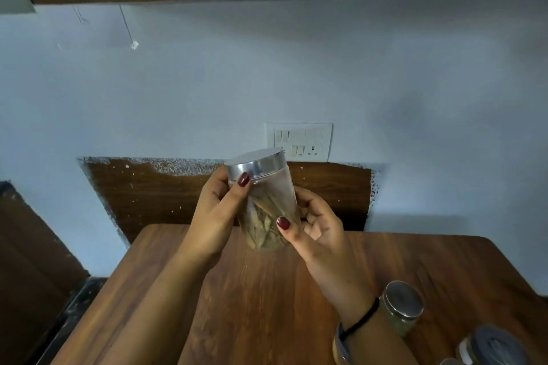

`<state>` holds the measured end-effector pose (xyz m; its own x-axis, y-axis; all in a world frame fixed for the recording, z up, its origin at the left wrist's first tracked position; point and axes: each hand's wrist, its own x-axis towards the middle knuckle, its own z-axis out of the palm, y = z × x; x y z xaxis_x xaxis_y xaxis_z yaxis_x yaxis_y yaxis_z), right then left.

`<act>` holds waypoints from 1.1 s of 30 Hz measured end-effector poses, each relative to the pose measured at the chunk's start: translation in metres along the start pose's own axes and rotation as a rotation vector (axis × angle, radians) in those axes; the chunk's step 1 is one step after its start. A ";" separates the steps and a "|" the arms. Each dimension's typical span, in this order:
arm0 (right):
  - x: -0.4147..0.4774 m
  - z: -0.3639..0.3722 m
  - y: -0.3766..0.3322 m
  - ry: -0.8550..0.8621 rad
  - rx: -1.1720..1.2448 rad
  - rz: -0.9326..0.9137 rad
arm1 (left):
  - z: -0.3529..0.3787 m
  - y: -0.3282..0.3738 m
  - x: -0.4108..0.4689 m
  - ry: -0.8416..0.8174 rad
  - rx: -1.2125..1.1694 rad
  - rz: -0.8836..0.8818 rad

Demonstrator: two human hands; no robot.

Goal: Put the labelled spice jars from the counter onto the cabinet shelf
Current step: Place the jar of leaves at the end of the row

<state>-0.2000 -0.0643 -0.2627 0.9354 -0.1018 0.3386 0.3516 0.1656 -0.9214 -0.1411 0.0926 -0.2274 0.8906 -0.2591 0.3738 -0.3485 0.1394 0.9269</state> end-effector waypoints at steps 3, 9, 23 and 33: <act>0.009 0.003 -0.012 0.010 0.024 -0.011 | 0.003 0.014 0.005 -0.030 0.001 -0.008; 0.023 0.011 -0.027 0.028 0.091 -0.021 | 0.009 0.023 0.008 0.043 -0.164 -0.112; 0.037 0.026 -0.045 0.062 -0.048 -0.233 | 0.019 0.032 0.008 0.032 -0.445 -0.188; 0.045 0.022 -0.064 0.133 -0.387 -0.436 | 0.035 0.049 0.012 0.140 -0.261 -0.032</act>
<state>-0.1798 -0.0582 -0.1844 0.6863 -0.2060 0.6975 0.6393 -0.2864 -0.7136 -0.1580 0.0628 -0.1764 0.9379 -0.1354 0.3193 -0.2486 0.3794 0.8912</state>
